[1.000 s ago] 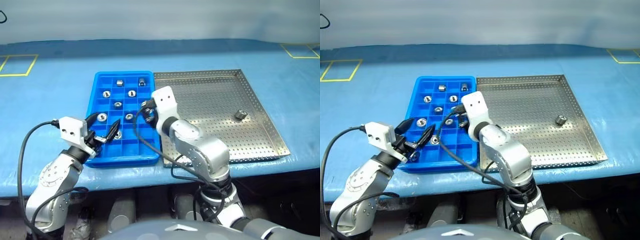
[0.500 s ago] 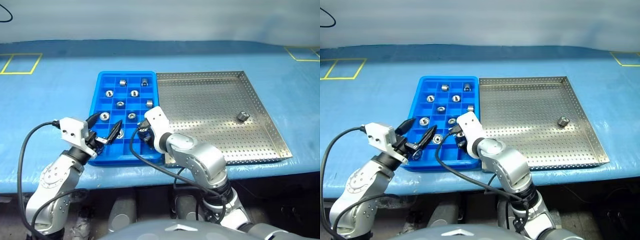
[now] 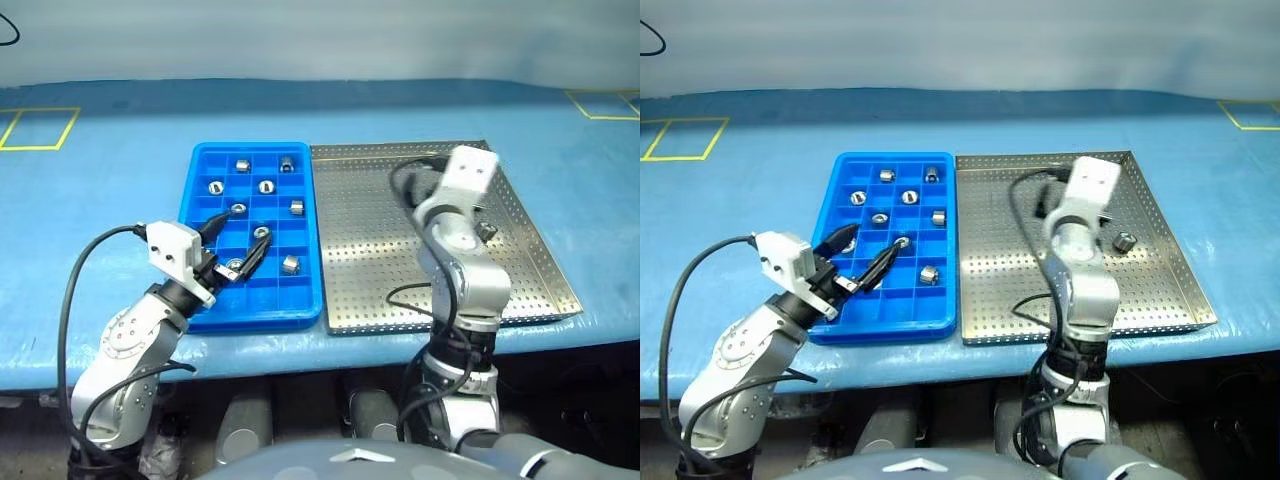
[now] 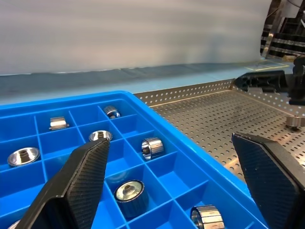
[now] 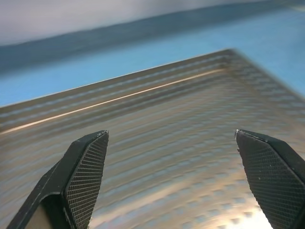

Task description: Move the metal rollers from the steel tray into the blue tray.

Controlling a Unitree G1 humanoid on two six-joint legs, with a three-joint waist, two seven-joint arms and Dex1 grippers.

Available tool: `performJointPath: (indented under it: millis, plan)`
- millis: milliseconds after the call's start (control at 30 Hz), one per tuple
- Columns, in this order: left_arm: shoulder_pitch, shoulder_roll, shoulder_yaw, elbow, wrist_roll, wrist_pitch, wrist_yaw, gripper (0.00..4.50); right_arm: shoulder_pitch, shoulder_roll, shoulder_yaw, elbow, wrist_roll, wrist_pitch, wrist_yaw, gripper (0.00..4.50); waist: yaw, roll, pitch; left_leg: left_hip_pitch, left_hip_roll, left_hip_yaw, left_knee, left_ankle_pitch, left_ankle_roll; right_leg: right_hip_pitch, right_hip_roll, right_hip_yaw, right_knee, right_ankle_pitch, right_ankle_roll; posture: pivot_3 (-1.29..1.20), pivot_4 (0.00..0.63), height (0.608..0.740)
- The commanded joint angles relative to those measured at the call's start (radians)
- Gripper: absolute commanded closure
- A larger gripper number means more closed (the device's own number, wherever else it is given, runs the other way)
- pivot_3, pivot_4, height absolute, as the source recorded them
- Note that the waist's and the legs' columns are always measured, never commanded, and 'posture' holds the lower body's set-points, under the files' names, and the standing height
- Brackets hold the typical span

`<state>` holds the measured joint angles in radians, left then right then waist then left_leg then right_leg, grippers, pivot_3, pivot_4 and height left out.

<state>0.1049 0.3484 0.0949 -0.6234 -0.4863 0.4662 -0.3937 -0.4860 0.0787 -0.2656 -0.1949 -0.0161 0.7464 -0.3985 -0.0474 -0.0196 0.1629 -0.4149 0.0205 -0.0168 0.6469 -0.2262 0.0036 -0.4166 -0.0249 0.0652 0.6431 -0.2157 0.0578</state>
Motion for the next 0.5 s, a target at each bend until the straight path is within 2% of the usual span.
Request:
performJointPath:
  millis: [33,233,500]
  plan:
    - [-0.020,-0.011,-0.023,0.006,-0.004,-0.016,-0.008,0.00,-0.045,-0.017,-0.063,0.181,-0.032,-0.224,-0.117,0.03,-0.011,0.000,0.000,0.000,0.000,0.001,0.000,0.000,0.000,0.000,0.000,0.001,0.000,0.001,0.001,-0.05,0.150,0.740]
    - [-0.026,-0.023,-0.051,0.006,-0.005,-0.017,-0.004,0.00,-0.149,-0.073,-0.183,0.505,0.039,-0.403,-0.182,0.03,-0.038,0.001,0.001,0.002,0.000,0.003,0.000,0.000,0.000,0.001,0.000,0.003,0.000,0.003,0.005,-0.05,0.150,0.740]
    - [-0.027,-0.026,-0.056,0.007,-0.011,-0.012,-0.005,0.00,-0.234,-0.155,-0.235,0.799,0.102,-0.483,-0.216,0.03,-0.040,0.002,0.001,0.002,0.000,0.003,0.001,0.000,0.001,0.001,0.001,0.004,0.000,0.003,0.005,-0.04,0.150,0.740]
